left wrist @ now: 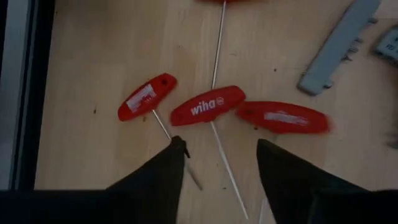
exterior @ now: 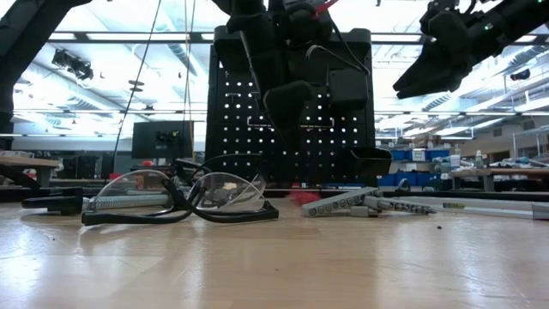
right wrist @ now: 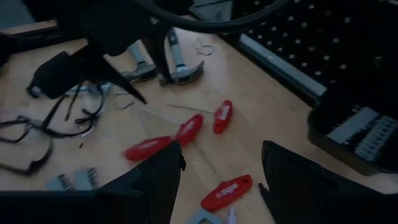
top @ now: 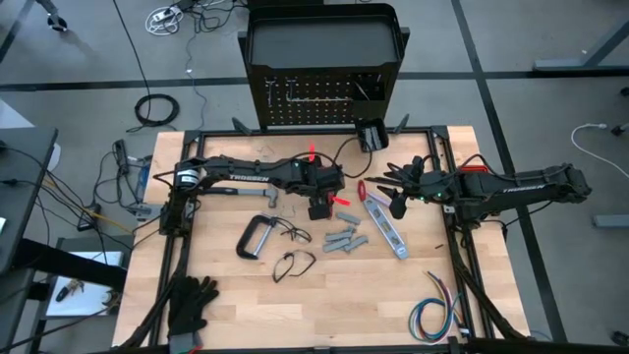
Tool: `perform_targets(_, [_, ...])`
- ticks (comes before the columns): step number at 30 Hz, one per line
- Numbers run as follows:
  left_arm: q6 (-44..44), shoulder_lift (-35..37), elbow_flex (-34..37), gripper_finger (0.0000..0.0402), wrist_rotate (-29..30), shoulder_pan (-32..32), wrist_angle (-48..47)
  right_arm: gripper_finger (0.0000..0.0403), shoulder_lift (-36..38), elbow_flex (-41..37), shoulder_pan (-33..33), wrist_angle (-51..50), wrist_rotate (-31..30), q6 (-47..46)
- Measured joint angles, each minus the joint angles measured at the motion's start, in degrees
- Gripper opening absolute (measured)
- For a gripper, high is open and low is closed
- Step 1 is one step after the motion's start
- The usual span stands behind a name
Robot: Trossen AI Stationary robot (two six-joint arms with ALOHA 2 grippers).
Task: Hang tools onto peg board
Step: Put the screwdriver bits on the table
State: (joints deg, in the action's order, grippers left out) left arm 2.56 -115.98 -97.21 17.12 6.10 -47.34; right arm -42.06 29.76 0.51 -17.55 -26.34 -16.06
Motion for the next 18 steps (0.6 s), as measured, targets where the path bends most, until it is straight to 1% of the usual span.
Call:
perform_targets(2, [0.3, 0.0, 0.0, 0.0210, -0.1, 0.0, -0.1, 0.0229, 0.0, 0.0, 0.0, 0.0, -1.4, -0.5])
perform_targets(4, [1.3, 0.0, 0.3, 0.0220, 0.0, -0.3, 1.2, 0.0229, 0.0, 0.0, 0.0, 0.0, -2.6, -0.8])
perform_targets(7, [5.4, 1.1, 4.0, 0.0219, 0.4, -1.9, 8.8, 0.0229, 0.0, 0.0, 0.0, 0.0, -4.2, -0.9])
perform_targets(9, [7.6, 2.3, 8.0, 0.0215, 0.2, -3.2, 16.3, 0.0229, 0.0, 0.0, 0.0, 0.1, -5.5, -0.9])
perform_targets(13, [7.9, 3.1, 16.9, 0.0205, 0.3, -4.5, 32.8, 0.0229, 0.0, -0.8, 0.0, 1.3, -6.1, -0.7])
perform_targets(16, [5.7, 3.1, 23.3, 0.0203, 2.8, -5.3, 47.8, 0.0228, 0.0, -0.8, -0.1, 4.1, -5.8, 0.4])
perform_targets(18, [4.5, 3.1, 27.1, 0.0202, 4.2, -5.5, 57.0, 0.0226, -0.2, -0.5, -0.7, 7.1, -6.0, 3.1])
